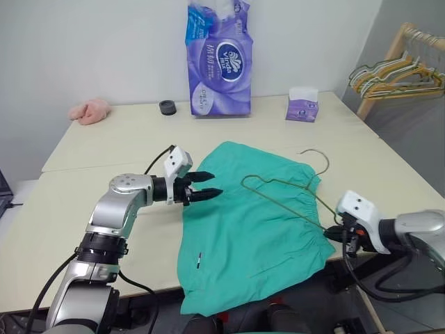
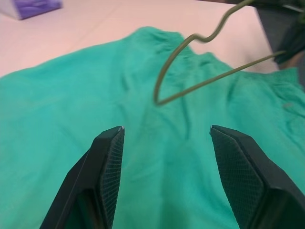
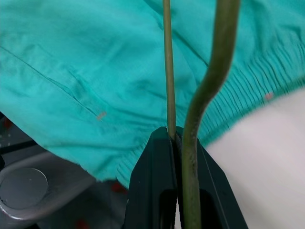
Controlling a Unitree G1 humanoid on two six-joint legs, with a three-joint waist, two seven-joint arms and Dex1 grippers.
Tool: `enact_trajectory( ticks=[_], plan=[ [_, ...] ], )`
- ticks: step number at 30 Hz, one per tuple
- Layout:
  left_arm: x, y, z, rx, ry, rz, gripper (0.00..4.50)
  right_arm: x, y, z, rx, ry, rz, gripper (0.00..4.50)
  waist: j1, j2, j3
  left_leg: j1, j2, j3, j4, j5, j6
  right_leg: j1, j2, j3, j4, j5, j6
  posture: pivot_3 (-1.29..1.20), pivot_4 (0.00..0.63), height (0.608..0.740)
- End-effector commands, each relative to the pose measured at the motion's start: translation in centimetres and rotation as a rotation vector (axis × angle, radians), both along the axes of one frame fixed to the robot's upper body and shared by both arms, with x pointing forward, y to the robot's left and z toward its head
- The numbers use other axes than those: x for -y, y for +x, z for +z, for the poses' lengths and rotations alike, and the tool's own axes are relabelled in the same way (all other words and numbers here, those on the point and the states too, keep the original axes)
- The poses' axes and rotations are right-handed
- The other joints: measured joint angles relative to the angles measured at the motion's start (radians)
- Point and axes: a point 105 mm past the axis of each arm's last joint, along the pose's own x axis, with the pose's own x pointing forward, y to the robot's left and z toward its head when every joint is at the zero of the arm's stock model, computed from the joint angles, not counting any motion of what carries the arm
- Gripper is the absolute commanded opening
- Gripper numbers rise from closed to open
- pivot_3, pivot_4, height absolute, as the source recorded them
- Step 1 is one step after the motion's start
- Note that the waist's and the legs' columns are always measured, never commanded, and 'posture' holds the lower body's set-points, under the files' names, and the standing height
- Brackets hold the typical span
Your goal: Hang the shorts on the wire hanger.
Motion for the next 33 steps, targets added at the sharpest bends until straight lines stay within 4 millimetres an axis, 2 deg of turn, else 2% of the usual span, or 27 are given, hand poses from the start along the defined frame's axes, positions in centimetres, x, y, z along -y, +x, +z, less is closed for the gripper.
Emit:
enact_trajectory(
  ticks=[1, 6, 13, 17, 27, 29, 33],
  plan=[
    [0.0, 0.3, 1.6, 0.057, -0.017, -0.017, 3.02, 3.0, 0.0, 1.3, 0.054, 0.012, -0.169, 0.0, 0.001, 0.0, 0.0, -0.001, 0.0, 0.0, 0.0, 0.0, 0.0, 0.0, 0.0, 0.0, 0.0, 0.0, 0.0, -0.16, 0.03, 0.74],
    [2.9, -2.2, 0.8, 0.0, -0.042, -0.179, 3.02, 7.9, -2.0, -0.4, 0.028, -0.002, -0.419, 0.0, -0.001, 0.0, -0.001, 0.0, -0.001, 0.001, 0.0, 0.0, 0.0, 0.0, -0.001, 0.002, -0.001, 0.0, 0.001, -0.17, 0.037, 0.74],
    [4.6, -3.2, 1.2, 0.014, -0.047, -0.255, 3.02, 9.4, -4.6, -1.5, -0.017, 0.028, -0.55, 0.0, -0.02, 0.002, -0.002, 0.002, 0.0, 0.002, 0.0, 0.0, 0.001, 0.001, 0.001, 0.003, 0.0, 0.0, 0.002, -0.19, 0.042, 0.74],
    [5.0, -3.1, 1.4, 0.032, -0.043, -0.265, 3.02, 8.6, -4.8, -2.0, -0.046, 0.024, -0.502, 0.0, -0.031, 0.003, -0.002, 0.003, 0.0, 0.004, 0.0, 0.0, 0.001, 0.002, 0.001, 0.003, 0.0, -0.002, 0.005, -0.19, 0.042, 0.74],
    [4.6, -2.7, 1.3, 0.044, -0.031, -0.247, 3.02, 5.7, -2.8, -2.2, -0.055, 0.032, -0.354, 0.0, -0.028, 0.003, -0.002, 0.003, 0.0, 0.004, 0.0, -0.001, 0.001, 0.002, 0.001, 0.004, 0.0, -0.002, 0.005, -0.17, 0.034, 0.74],
    [4.5, -2.7, 1.3, 0.048, -0.029, -0.243, 3.02, 5.5, -2.6, -1.9, -0.049, 0.033, -0.336, 0.0, -0.028, 0.003, -0.002, 0.003, 0.0, 0.004, 0.0, -0.001, 0.001, 0.002, 0.001, 0.004, 0.0, 0.0, 0.002, -0.16, 0.035, 0.74],
    [3.9, -2.3, 1.6, 0.065, -0.026, -0.208, 3.02, 4.0, -2.1, -0.1, -0.002, 0.016, -0.232, 0.0, -0.026, 0.004, -0.002, 0.002, 0.0, 0.004, 0.0, -0.001, 0.001, 0.002, 0.001, 0.004, 0.0, 0.0, 0.003, -0.15, 0.031, 0.74]
  ],
)
